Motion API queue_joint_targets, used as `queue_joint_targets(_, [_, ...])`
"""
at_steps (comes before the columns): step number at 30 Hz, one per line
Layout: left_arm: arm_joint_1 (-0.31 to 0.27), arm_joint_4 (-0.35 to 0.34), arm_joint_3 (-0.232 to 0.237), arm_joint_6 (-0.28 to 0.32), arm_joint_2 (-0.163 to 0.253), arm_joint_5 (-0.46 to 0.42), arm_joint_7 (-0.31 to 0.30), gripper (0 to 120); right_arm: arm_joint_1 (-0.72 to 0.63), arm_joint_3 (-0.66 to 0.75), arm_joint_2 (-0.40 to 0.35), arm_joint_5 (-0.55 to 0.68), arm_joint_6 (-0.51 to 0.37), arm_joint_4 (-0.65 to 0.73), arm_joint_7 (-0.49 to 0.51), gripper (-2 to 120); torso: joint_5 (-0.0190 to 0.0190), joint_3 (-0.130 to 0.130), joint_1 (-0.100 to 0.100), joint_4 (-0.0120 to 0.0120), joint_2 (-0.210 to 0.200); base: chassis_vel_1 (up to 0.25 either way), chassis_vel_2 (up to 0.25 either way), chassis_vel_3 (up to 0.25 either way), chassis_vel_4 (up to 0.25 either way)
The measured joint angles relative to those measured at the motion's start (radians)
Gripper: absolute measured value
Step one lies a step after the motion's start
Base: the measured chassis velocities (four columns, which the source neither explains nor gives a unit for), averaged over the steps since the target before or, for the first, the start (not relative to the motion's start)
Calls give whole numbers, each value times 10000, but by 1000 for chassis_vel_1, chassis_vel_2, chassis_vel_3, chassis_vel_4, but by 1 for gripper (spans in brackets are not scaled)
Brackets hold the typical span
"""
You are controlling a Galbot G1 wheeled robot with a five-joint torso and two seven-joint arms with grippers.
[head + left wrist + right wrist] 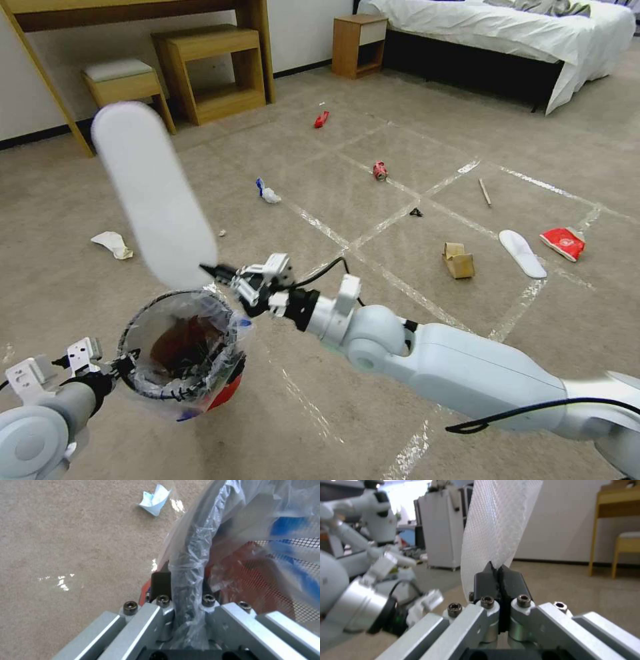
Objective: Pick up the trash bin and place the garbage on the floor into it.
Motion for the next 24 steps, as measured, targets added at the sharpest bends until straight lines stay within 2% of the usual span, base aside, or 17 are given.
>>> queue_joint_targets(14, [-21, -70, -145, -6, 6, -123, -23, 1, 61, -1158, 1286, -562, 94, -1537, -31, 0, 0, 0, 0, 0, 0, 0, 0, 0, 0])
queue_joint_targets(24, [6, -169, -198, -12, -3, -211, -27, 1, -52, -1411, 1845, -803, 146, -2148, -32, 0, 0, -1, 0, -1, 0, 0, 0, 0, 0])
